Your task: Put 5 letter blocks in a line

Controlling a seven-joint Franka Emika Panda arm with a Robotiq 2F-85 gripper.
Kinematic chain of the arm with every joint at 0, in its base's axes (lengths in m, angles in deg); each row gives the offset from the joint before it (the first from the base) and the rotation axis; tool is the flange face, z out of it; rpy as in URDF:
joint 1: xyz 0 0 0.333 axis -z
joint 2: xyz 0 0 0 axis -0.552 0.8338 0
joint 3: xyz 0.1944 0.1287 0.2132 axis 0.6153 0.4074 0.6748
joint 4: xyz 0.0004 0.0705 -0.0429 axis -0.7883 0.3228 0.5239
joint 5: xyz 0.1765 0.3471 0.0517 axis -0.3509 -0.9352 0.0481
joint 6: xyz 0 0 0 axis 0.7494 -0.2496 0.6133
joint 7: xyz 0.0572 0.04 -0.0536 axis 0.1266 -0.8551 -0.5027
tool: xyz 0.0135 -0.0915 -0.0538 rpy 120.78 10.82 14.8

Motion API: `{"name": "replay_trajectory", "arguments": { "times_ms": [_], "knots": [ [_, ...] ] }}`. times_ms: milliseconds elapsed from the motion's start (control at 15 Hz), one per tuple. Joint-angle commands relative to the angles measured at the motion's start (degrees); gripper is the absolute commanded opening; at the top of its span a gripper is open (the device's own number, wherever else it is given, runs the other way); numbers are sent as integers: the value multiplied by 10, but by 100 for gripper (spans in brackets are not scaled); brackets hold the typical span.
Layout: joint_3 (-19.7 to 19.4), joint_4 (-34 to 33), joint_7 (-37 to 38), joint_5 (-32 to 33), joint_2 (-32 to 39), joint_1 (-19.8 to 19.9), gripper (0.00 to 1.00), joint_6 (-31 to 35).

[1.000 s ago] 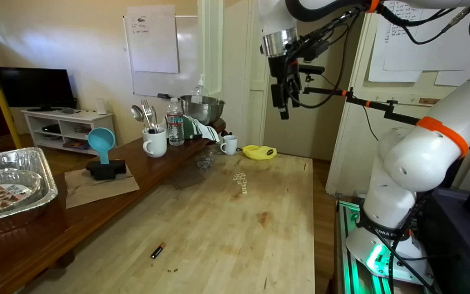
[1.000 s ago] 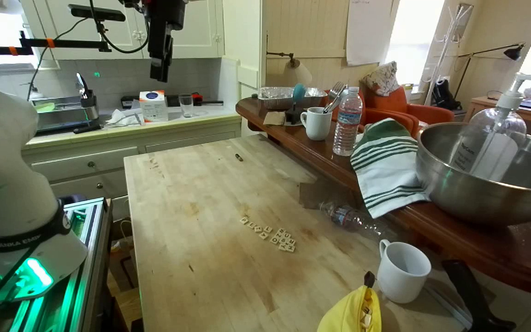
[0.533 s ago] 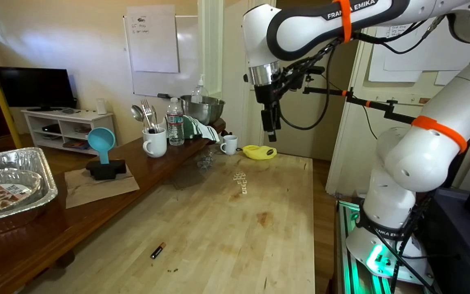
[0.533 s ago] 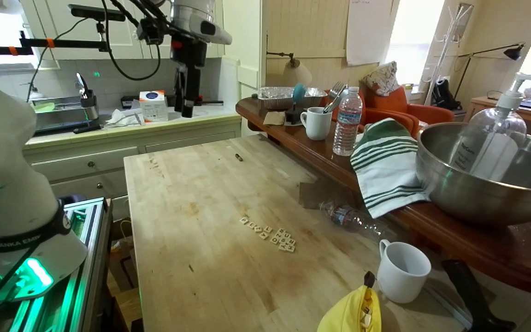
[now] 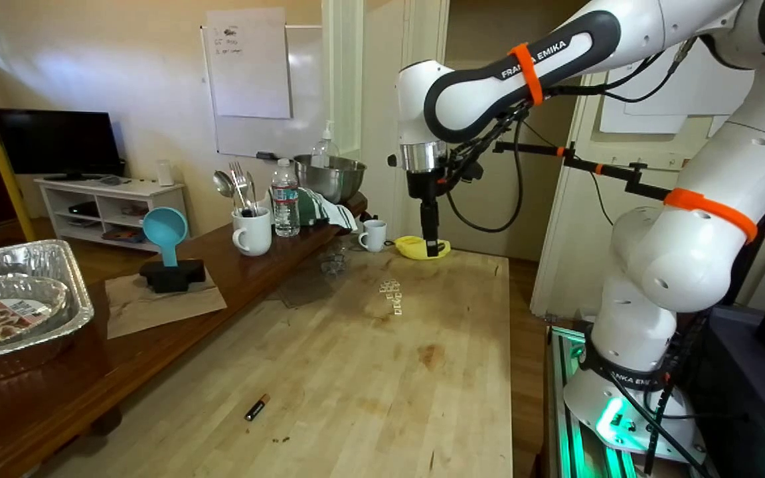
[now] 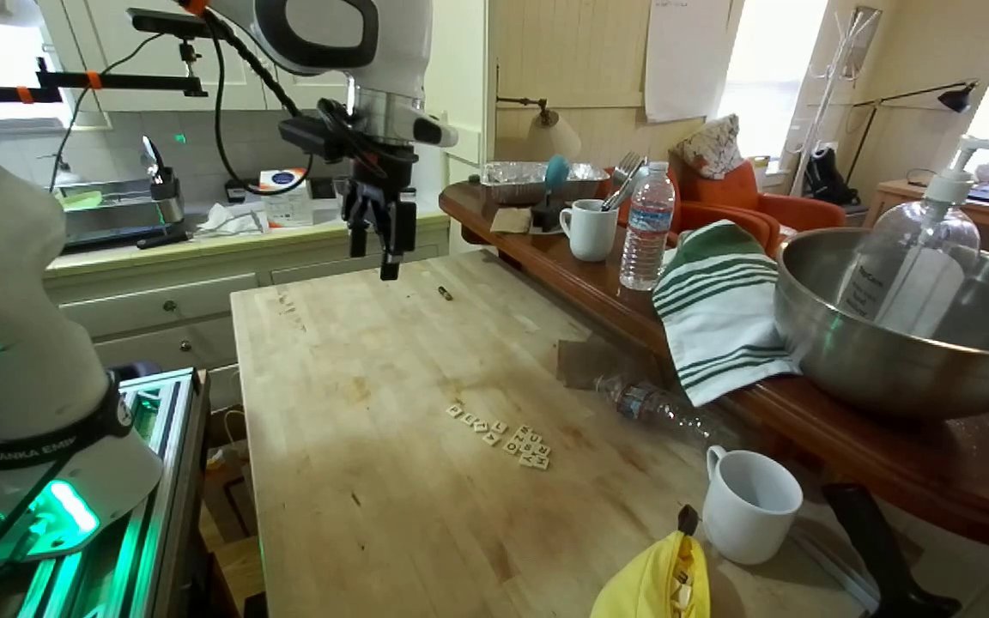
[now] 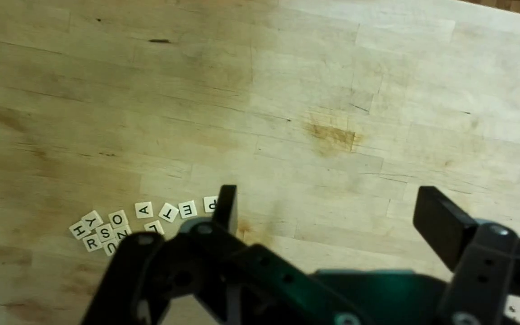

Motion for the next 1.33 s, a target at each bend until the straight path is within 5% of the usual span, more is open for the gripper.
{"name": "replay_trajectory", "arguments": {
  "times_ms": [0,333,933,1267],
  "knots": [
    [-5,1,-4,-1,6,-1,100,3],
    [-8,1,-8,-2,19,-1,100,4],
    [-11,75,-35,-11,101,-3,100,234],
    [-28,77,-87,-51,144,2,100,281]
  ]
}}
